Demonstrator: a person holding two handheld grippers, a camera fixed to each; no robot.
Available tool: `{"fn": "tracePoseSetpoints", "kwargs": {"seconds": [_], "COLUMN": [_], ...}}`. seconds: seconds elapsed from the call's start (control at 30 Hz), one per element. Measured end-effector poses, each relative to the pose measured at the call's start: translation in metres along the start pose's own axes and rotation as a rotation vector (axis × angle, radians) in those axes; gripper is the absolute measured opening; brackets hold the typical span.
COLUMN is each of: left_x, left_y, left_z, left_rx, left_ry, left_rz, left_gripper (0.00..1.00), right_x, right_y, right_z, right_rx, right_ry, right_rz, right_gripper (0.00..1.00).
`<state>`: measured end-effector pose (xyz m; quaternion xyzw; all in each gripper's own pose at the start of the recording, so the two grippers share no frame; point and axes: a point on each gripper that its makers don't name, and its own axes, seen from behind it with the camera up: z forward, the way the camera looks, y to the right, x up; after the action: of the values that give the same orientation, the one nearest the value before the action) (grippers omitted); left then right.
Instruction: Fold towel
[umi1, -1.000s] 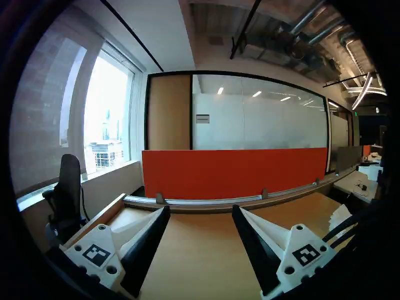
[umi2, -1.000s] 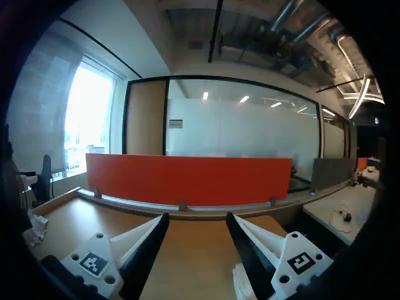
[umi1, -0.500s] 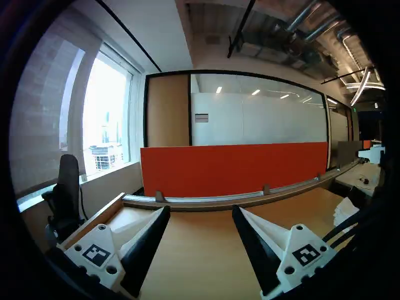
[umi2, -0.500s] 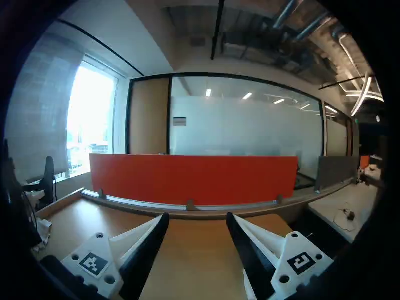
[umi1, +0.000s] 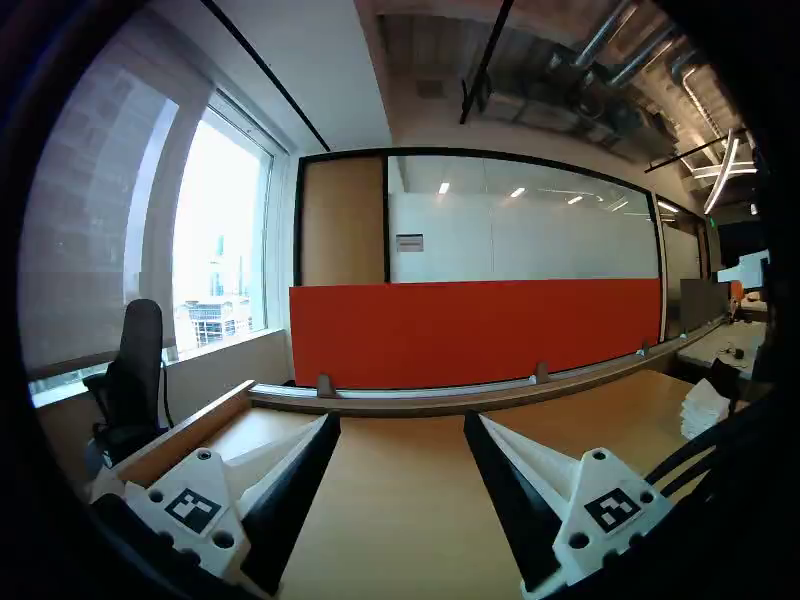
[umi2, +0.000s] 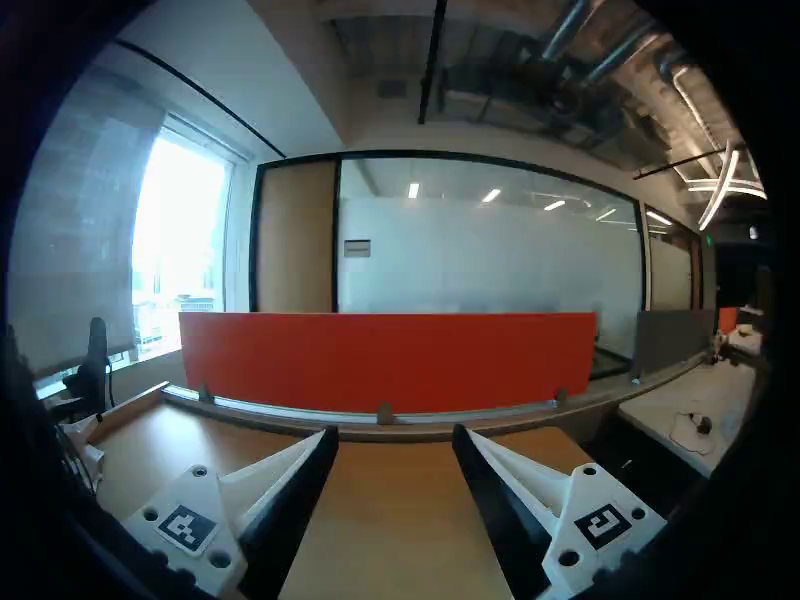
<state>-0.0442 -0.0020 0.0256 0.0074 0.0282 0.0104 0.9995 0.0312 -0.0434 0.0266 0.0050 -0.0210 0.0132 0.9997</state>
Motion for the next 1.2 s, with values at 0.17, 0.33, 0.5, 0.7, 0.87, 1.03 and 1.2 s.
{"fn": "tracePoseSetpoints", "kwargs": {"seconds": [0.17,0.33,0.5,0.7,0.87,1.03,1.2], "left_x": [-0.026,-0.052,-0.078,-0.103,-0.119,-0.130,-0.139], "left_y": [0.001,0.001,0.000,-0.001,-0.002,-0.004,-0.005], "left_z": [-0.004,-0.008,-0.008,-0.007,-0.005,-0.004,-0.004], "left_rx": [0.001,0.005,0.009,0.017,0.019,0.025,0.031], "left_ry": [0.007,0.014,0.016,0.016,0.018,0.017,0.006], "left_rz": [-0.003,-0.006,-0.007,-0.004,-0.013,-0.015,-0.020], "left_gripper": [0.92,0.92,0.92,0.92,0.92,0.92,0.92], "right_x": [-0.018,-0.037,-0.056,-0.077,-0.088,-0.094,-0.101], "right_y": [-0.004,-0.004,-0.005,-0.007,-0.008,-0.008,-0.008], "right_z": [-0.002,-0.002,-0.001,0.002,0.005,0.009,0.012], "right_rx": [-0.003,-0.005,-0.003,-0.002,-0.002,-0.005,-0.005], "right_ry": [0.007,0.012,0.013,0.010,0.011,0.014,0.007], "right_rz": [-0.002,-0.002,-0.003,-0.016,-0.020,-0.021,-0.023], "right_gripper": [0.88,0.88,0.88,0.88,0.88,0.88,0.88]}}
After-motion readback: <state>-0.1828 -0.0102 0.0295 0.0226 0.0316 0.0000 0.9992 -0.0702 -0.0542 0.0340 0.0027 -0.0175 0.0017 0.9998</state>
